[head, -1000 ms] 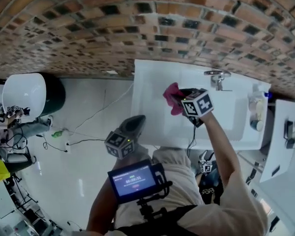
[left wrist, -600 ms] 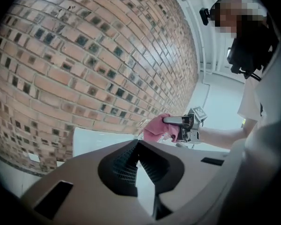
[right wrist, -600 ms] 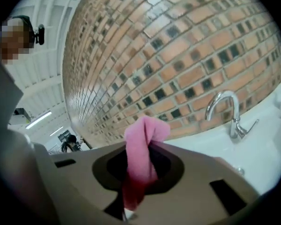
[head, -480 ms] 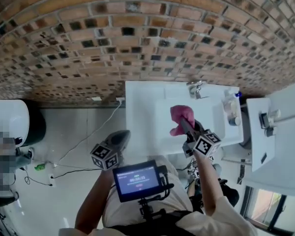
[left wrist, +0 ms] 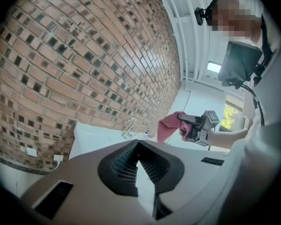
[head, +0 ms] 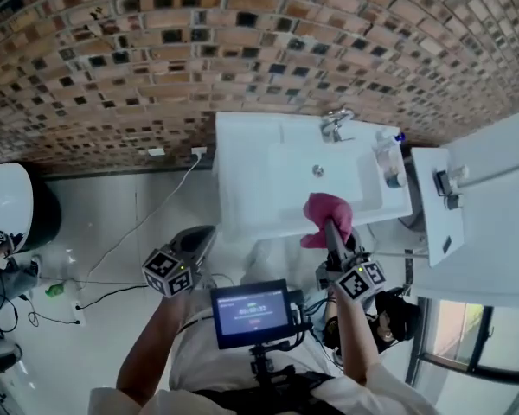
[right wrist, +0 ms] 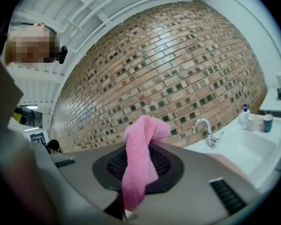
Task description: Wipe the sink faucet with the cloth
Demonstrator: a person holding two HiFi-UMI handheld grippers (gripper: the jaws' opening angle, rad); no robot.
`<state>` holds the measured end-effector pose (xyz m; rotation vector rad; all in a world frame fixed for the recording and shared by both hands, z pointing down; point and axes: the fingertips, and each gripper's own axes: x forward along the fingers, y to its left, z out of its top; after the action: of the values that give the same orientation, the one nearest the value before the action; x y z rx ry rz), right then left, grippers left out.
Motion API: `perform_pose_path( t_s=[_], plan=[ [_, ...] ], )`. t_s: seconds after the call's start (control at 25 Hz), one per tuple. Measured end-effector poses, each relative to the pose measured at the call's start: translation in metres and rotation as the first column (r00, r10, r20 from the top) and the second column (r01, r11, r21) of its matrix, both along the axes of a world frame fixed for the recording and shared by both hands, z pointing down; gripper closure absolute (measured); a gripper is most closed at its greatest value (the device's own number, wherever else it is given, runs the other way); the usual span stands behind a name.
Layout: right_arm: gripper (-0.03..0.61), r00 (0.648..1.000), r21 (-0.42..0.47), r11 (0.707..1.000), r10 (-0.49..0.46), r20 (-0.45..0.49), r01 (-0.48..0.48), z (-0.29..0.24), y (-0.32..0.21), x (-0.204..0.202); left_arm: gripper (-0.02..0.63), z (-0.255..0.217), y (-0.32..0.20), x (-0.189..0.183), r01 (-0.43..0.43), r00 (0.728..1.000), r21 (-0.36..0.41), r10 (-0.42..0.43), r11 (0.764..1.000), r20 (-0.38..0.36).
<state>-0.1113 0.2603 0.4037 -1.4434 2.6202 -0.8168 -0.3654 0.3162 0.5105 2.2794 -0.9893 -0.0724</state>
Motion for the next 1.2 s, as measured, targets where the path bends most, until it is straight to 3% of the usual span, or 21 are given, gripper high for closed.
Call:
perform_pose_path(
  t_s=[0.48, 0.6, 1.0, 1.2],
  plan=[
    [0.522, 0.997, -0.105, 0.992, 0.074, -0.031, -0.077, 0.049, 0.101, 0.037, 0.620, -0.008, 0.076, 0.029, 0.013, 1.000, -0.054, -0.014, 0.998, -0.016],
    [0.522, 0.994, -0.098, 0.990, 0.095, -0.058, -0.100, 0.051, 0.117, 0.056, 0.620, -0.012, 0.081, 0.048, 0.026, 0.999, -0.037, -0.025, 0.999, 0.022],
    [0.522, 0.985, -0.113, 0.979, 0.168, -0.039, -0.171, 0.069, 0.187, 0.131, 0.620, -0.017, 0.104, 0.150, -0.062, 0.993, -0.014, 0.063, 0.998, 0.096],
    [0.522, 0.988, -0.081, 0.987, 0.133, -0.079, -0.140, 0.073, 0.209, 0.172, 0.620, 0.002, 0.135, 0.203, -0.075, 0.991, -0.053, 0.080, 0.996, 0.107]
  ],
)
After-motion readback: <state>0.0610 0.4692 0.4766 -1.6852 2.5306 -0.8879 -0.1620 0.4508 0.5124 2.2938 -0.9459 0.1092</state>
